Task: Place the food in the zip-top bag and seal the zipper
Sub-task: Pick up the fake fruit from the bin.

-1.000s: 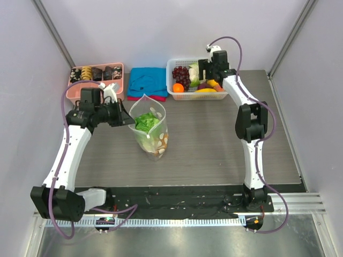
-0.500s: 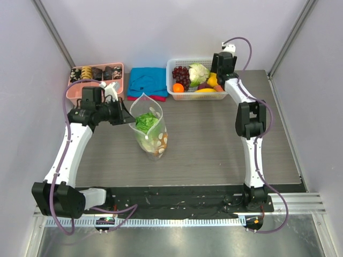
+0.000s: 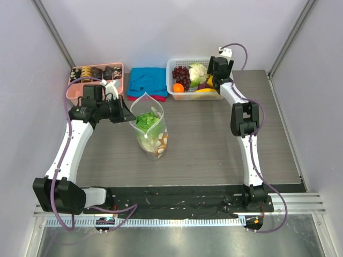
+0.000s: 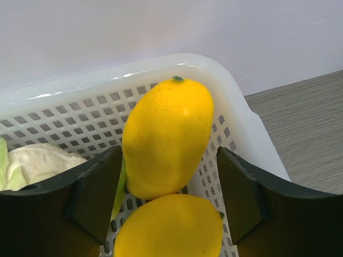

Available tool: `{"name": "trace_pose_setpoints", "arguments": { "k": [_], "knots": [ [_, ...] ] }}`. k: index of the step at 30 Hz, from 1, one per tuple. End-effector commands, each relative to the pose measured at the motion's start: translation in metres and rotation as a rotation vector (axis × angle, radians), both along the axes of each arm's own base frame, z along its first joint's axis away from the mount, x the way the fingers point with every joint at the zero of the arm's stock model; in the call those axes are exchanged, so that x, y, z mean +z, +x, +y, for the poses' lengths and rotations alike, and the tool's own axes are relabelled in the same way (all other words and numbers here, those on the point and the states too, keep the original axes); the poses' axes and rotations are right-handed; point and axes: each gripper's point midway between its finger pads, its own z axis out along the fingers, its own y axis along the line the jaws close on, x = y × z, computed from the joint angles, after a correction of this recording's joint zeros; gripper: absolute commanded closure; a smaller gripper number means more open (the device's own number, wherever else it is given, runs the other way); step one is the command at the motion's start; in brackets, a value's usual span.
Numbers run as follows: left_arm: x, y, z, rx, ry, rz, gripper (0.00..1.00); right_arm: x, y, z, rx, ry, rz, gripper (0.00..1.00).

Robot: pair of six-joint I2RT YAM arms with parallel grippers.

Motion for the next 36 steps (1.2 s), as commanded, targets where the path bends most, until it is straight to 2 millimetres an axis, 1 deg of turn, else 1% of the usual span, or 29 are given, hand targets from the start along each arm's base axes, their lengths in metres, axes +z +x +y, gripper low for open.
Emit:
{"name": "trace_pose_setpoints", "arguments": {
  "k": [1, 5, 8, 9, 11, 12, 13, 15, 16, 17, 18, 20, 21, 23, 24, 25, 26, 28, 29, 30, 31, 32, 35, 36],
  "knots": [
    [0.025, 0.011, -0.003, 0.003, -0.021, -0.076, 1.0, 0.038, 0.016, 0.0, -0.027, 0.033, -0.151, 0.23],
    [0.023, 0.012, -0.002, 0.0, -0.016, -0.075, 1.0, 0.031, 0.023, 0.013, 0.043, 0.046, -0.18, 0.25],
    [0.02, 0.014, -0.002, 0.002, -0.01, -0.071, 1.0, 0.032, 0.027, 0.029, 0.123, 0.066, -0.204, 0.29],
    [0.017, 0.014, -0.002, 0.0, -0.008, -0.063, 1.0, 0.032, 0.028, 0.035, 0.154, 0.074, -0.208, 0.29],
    [0.016, 0.015, -0.002, 0.0, -0.007, -0.06, 1.0, 0.036, 0.03, 0.038, 0.17, 0.092, -0.231, 0.29],
    [0.017, 0.016, -0.002, 0.0, -0.009, -0.062, 1.0, 0.028, 0.032, 0.038, 0.168, 0.094, -0.225, 0.29],
    [0.015, 0.016, -0.002, 0.0, -0.009, -0.056, 1.0, 0.034, 0.034, 0.039, 0.165, 0.098, -0.241, 0.29],
    [0.015, 0.018, -0.002, 0.001, -0.006, -0.057, 1.0, 0.029, 0.035, 0.036, 0.148, 0.099, -0.242, 0.29],
    [0.014, 0.018, -0.002, -0.001, -0.006, -0.054, 1.0, 0.028, 0.035, 0.036, 0.148, 0.099, -0.244, 0.31],
    [0.014, 0.019, -0.002, -0.002, -0.004, -0.055, 1.0, 0.031, 0.036, 0.035, 0.147, 0.11, -0.255, 0.42],
    [0.014, 0.018, -0.002, -0.003, -0.003, -0.053, 1.0, 0.031, 0.036, 0.035, 0.149, 0.117, -0.254, 0.5],
    [0.013, 0.018, -0.001, -0.004, 0.0, -0.052, 1.0, 0.041, 0.034, 0.037, 0.163, 0.144, -0.263, 0.67],
    [0.013, 0.018, -0.002, -0.008, 0.0, -0.053, 1.0, 0.046, 0.032, 0.038, 0.169, 0.148, -0.266, 0.7],
    [0.015, 0.018, -0.002, -0.008, -0.002, -0.056, 1.0, 0.071, 0.027, 0.041, 0.185, 0.163, -0.301, 0.77],
    [0.015, 0.018, -0.002, -0.009, -0.002, -0.057, 1.0, 0.08, 0.025, 0.041, 0.185, 0.175, -0.315, 0.78],
    [0.016, 0.018, -0.002, -0.008, -0.005, -0.057, 1.0, 0.1, 0.022, 0.04, 0.185, 0.18, -0.343, 0.82],
    [0.017, 0.017, -0.003, -0.01, -0.01, -0.06, 1.0, 0.108, 0.02, 0.04, 0.185, 0.185, -0.353, 0.88],
    [0.021, 0.016, -0.005, -0.011, -0.023, -0.065, 1.0, 0.129, 0.017, 0.038, 0.187, 0.206, -0.381, 0.92],
    [0.023, 0.016, -0.006, -0.018, -0.03, -0.069, 1.0, 0.143, 0.014, 0.04, 0.198, 0.214, -0.396, 0.99],
    [0.026, 0.017, -0.007, -0.019, -0.033, -0.077, 1.0, 0.153, 0.012, 0.039, 0.2, 0.218, -0.407, 0.99],
    [0.027, 0.016, -0.007, -0.022, -0.035, -0.08, 1.0, 0.157, 0.01, 0.041, 0.207, 0.222, -0.41, 0.99],
    [0.029, 0.016, -0.008, -0.025, -0.032, -0.086, 1.0, 0.171, 0.007, 0.04, 0.211, 0.224, -0.427, 0.99],
    [0.031, 0.015, -0.01, -0.036, -0.023, -0.104, 1.0, 0.185, 0.002, 0.042, 0.226, 0.228, -0.443, 0.99],
    [0.031, 0.015, -0.01, -0.032, -0.017, -0.104, 1.0, 0.196, -0.001, 0.041, 0.228, 0.228, -0.458, 0.99]
  ]
}}
